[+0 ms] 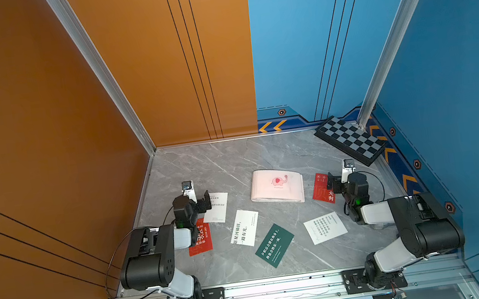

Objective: Place the photos into the photo albums
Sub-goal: Open the photo album at the center of the board.

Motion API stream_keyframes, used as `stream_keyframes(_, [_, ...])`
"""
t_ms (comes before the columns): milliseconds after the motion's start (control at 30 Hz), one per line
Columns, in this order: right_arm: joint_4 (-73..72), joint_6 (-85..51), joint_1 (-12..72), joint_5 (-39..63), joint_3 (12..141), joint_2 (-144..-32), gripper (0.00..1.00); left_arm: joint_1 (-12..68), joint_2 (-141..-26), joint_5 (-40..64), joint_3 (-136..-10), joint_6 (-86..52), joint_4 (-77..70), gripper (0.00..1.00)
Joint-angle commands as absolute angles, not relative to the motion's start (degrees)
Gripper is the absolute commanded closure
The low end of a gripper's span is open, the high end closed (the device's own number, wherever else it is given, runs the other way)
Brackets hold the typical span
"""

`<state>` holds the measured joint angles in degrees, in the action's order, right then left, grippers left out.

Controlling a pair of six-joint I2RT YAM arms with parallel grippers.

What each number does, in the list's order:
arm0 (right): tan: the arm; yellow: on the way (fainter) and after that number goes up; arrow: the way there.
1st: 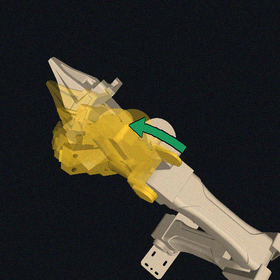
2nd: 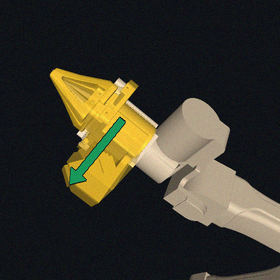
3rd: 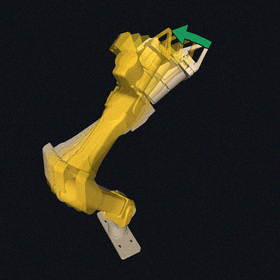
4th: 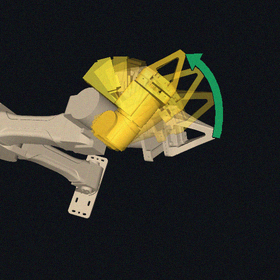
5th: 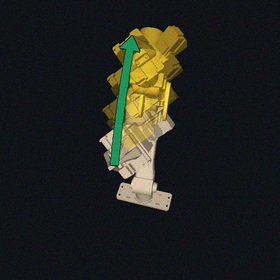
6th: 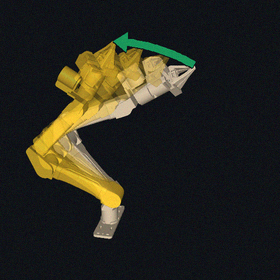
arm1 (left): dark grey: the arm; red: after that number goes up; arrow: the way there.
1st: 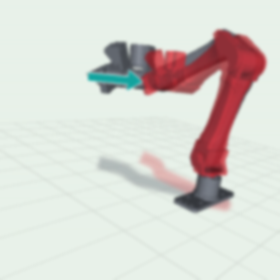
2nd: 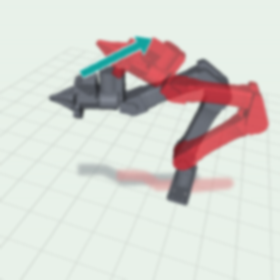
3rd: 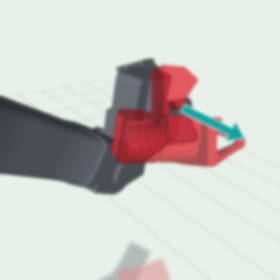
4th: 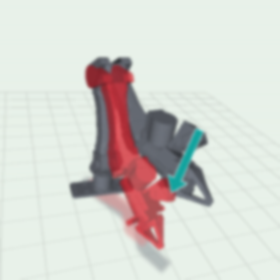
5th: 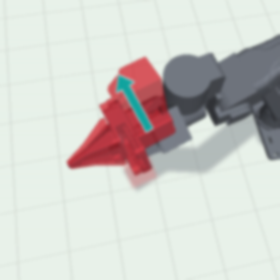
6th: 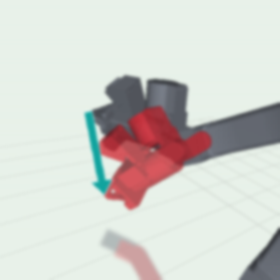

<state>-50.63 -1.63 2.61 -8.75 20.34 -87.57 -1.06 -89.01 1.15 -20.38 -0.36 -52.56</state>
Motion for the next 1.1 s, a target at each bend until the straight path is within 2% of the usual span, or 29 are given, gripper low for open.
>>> stream_keyframes(0, [-51.68, -2.81, 2.38, -7.99, 21.36, -88.43, 0.0, -0.68, -89.74, 1.19, -21.58, 0.48, -53.46, 0.01])
stream_keyframes(1067, [-51.95, -2.72, 2.64, -8.58, 21.18, -88.33, 0.0, -0.7, -89.74, 1.05, -21.54, 0.47, -53.52, 0.01])
